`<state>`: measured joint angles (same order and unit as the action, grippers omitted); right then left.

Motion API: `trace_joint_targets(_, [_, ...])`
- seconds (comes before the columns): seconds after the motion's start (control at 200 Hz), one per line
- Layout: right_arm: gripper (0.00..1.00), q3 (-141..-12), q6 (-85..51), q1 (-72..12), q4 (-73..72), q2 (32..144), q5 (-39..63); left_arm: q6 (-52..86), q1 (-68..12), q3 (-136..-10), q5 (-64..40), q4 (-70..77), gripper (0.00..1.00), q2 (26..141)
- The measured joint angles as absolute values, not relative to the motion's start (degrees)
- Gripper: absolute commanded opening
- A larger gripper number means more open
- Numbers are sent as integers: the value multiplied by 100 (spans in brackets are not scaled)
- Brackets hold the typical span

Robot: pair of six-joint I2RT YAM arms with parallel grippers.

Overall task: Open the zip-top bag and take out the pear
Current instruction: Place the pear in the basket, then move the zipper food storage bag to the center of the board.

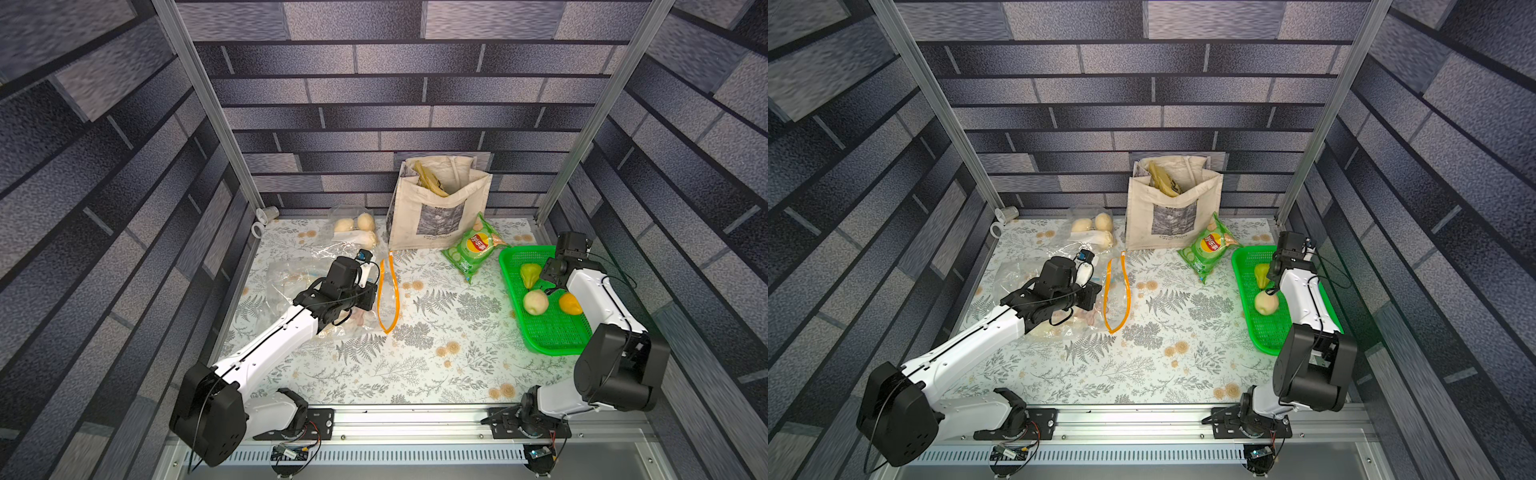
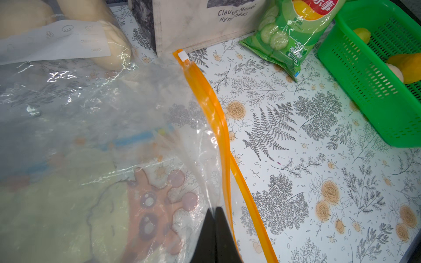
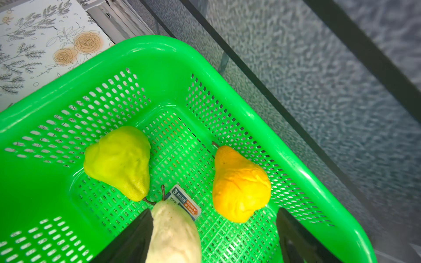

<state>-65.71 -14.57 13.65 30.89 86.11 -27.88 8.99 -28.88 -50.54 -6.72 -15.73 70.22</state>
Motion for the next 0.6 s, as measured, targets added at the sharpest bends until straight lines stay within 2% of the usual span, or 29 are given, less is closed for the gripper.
trace_joint_targets(0.175, [86, -6573, -1546, 1363, 3166, 8486, -2351, 1055, -2591, -5013, -349, -1697, 6, 6967])
trace_joint_targets(0.346, [79, -6539, -1695, 1234, 3153, 7983, -1210, 1160, -2110, -5013, -71, -1909, 7, 6967])
trace_joint_targets(0.541, [79, -6539, -1739, 298, 3127, 7957, -64, 1280, -1584, -5013, 301, -2206, 9, 6938])
trace_joint_targets(0.571, [79, -6541, -1750, 152, 3124, 7988, 73, 1293, -1525, -5013, 355, -2263, 11, 6912])
trace_joint_targets(0.596, [79, -6543, -1754, 27, 3122, 8016, 183, 1304, -1481, -5013, 401, -2316, 17, 6886])
